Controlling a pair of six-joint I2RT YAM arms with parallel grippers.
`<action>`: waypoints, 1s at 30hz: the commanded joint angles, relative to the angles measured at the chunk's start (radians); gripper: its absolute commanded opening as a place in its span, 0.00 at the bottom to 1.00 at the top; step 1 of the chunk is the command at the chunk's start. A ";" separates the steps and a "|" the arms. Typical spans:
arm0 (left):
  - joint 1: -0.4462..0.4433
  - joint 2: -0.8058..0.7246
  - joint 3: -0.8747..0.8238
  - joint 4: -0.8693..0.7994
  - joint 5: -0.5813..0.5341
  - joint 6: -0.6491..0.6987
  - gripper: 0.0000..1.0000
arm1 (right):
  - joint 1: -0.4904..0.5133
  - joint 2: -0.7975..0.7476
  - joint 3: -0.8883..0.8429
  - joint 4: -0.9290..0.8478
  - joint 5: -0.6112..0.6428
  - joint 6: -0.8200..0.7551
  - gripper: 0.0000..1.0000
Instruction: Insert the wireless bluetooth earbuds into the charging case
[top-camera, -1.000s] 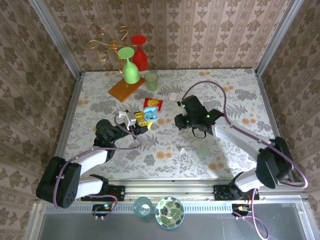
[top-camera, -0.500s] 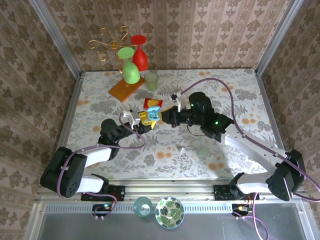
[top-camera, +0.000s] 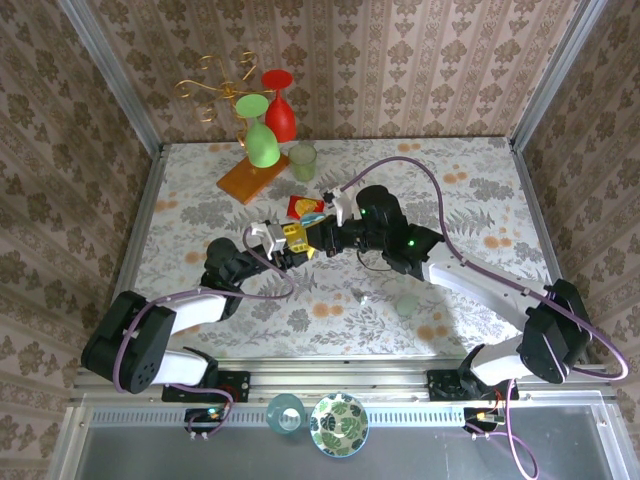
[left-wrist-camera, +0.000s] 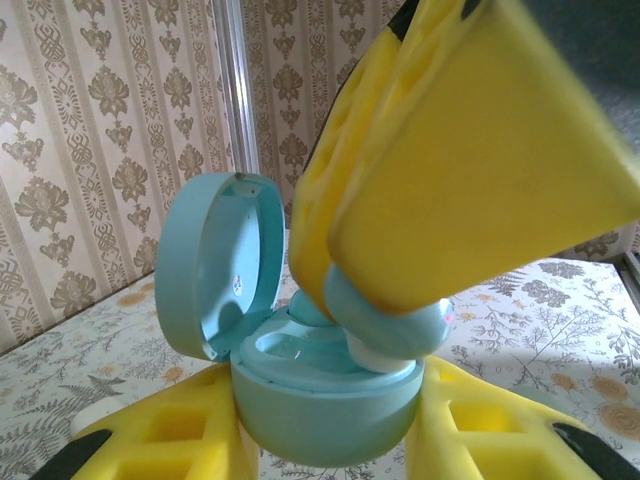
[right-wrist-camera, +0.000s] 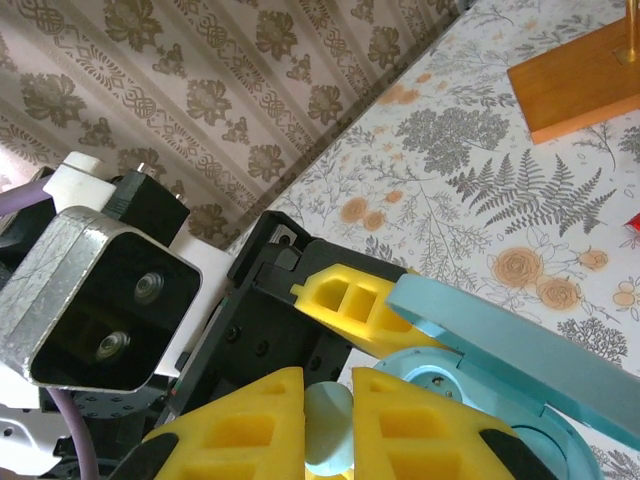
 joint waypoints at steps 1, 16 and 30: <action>-0.005 -0.007 0.027 0.054 0.005 0.015 0.25 | 0.005 0.015 0.021 0.027 0.048 -0.001 0.13; -0.008 -0.020 0.025 0.060 -0.013 0.010 0.26 | 0.005 0.023 -0.014 0.059 0.088 0.047 0.21; -0.004 -0.010 0.027 0.059 -0.026 0.018 0.26 | 0.004 0.002 -0.021 0.040 0.043 0.089 0.11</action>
